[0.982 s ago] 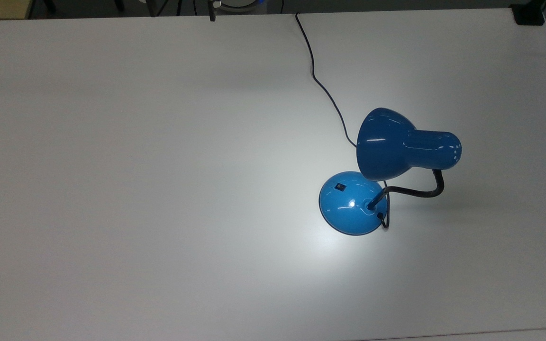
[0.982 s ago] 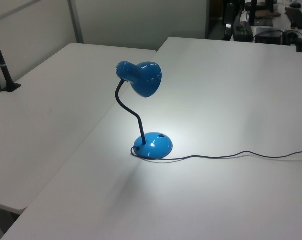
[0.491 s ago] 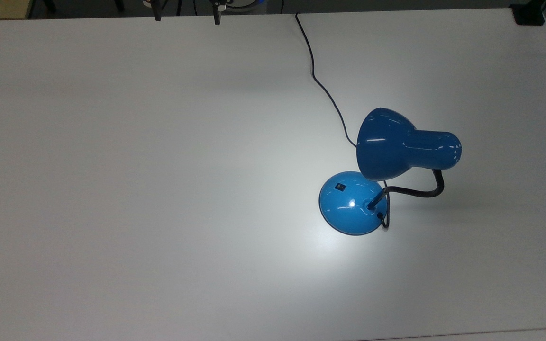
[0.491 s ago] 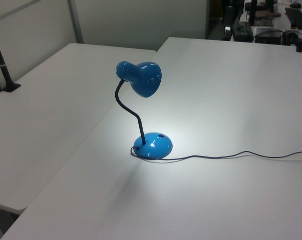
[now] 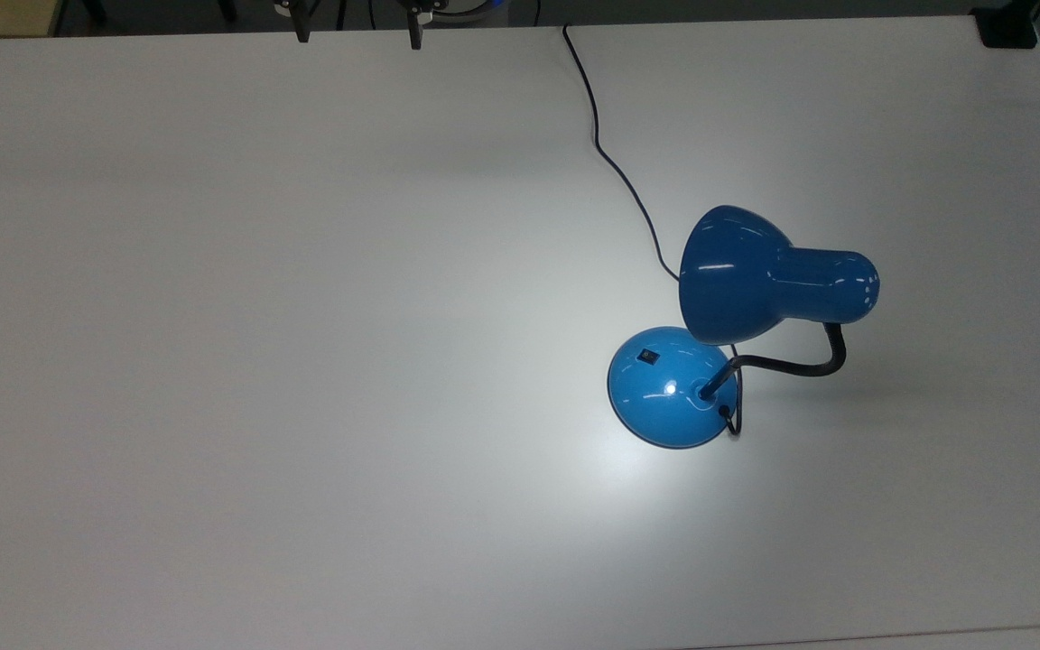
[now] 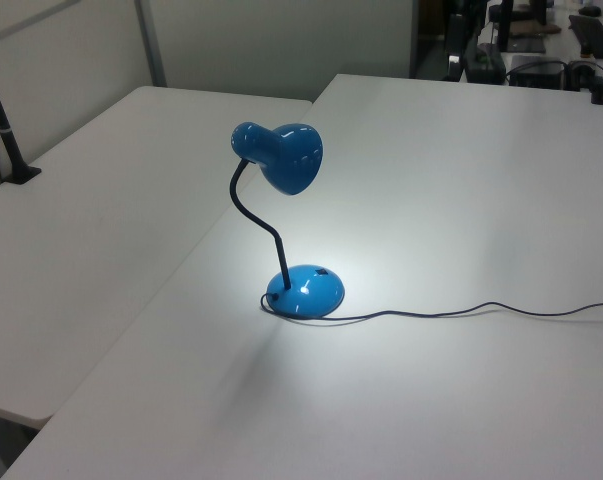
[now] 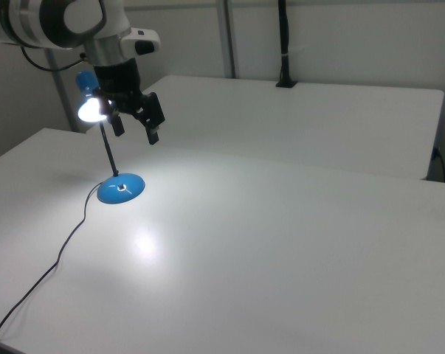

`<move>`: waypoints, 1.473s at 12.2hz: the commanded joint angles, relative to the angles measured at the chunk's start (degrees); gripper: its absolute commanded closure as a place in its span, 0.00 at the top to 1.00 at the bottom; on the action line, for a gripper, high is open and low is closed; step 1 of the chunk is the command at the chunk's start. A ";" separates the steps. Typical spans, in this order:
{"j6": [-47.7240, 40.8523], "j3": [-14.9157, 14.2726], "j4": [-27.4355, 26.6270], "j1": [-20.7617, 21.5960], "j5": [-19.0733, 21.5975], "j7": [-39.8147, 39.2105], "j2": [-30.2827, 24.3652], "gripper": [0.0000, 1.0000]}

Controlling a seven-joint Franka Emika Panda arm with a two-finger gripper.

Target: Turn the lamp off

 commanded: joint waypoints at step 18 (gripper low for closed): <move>20.73 9.10 -2.32 3.48 2.66 -1.34 15.53 0.00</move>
